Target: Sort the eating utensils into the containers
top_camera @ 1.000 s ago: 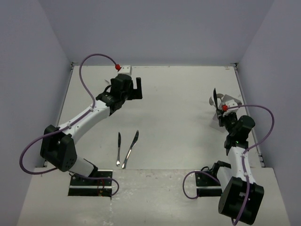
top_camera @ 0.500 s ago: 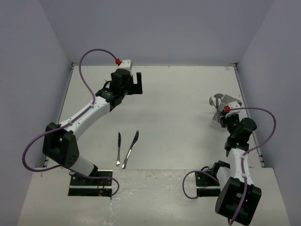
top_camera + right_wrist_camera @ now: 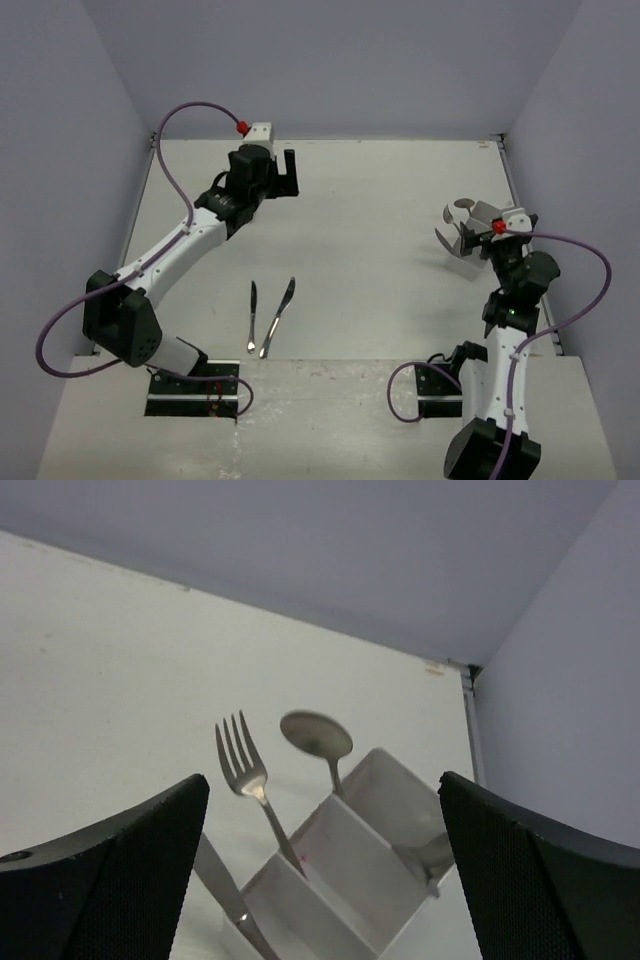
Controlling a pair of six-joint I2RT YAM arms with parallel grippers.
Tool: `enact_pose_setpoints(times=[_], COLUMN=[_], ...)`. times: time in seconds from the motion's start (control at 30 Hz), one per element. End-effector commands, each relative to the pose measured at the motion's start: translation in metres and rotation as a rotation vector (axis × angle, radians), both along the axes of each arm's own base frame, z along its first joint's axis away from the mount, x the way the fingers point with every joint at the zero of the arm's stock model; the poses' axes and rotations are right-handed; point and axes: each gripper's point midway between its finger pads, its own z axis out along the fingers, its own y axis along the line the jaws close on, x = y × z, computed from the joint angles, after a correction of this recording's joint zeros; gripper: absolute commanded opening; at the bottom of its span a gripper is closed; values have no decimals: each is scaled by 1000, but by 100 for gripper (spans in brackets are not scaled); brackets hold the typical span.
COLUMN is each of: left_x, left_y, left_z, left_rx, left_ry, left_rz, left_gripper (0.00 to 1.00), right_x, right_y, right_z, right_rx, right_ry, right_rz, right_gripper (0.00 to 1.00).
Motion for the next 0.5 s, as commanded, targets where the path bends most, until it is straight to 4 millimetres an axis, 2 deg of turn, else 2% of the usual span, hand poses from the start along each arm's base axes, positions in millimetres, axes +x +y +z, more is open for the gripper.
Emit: enact_pose_setpoints(times=[0.0, 0.03, 0.07, 0.1, 0.13, 0.17, 0.2, 0.23, 0.27, 0.33, 0.37, 0.4, 0.47], left_x=[-6, -10, -16, -21, -29, -36, -44, -54, -62, -79, -94, -108, -133], left_y=[13, 15, 18, 21, 26, 29, 31, 34, 37, 40, 45, 38, 28], left_z=[27, 21, 17, 8, 3, -4, -17, -22, -29, -47, -53, -64, -71], left_rx=[-36, -42, -39, -35, -24, -13, -3, 7, 15, 19, 28, 18, 19], left_ry=[-54, -34, -16, 10, 37, 60, 95, 126, 155, 222, 268, 320, 361], left_rz=[49, 58, 60, 73, 79, 79, 74, 72, 69, 62, 59, 13, -73], left_gripper=[100, 100, 100, 100, 100, 100, 100, 100, 100, 100, 100, 100, 100], right_x=[-2, -2, -2, -3, 5, 7, 11, 20, 21, 29, 29, 32, 39], right_y=[14, 28, 35, 44, 35, 57, 60, 53, 77, 97, 112, 118, 126], right_z=[85, 76, 85, 115, 105, 107, 113, 106, 109, 103, 108, 108, 105], right_rx=[67, 131, 172, 216, 273, 245, 203, 179, 196, 271, 334, 347, 345], right_ry=[-107, -18, 12, 5, 77, 94, 87, 109, 120, 176, 188, 192, 191], right_rz=[60, 140, 176, 201, 115, 149, 113, 15, 67, 117, 147, 146, 85], right_gripper=[99, 99, 99, 99, 99, 99, 99, 99, 99, 99, 99, 99, 99])
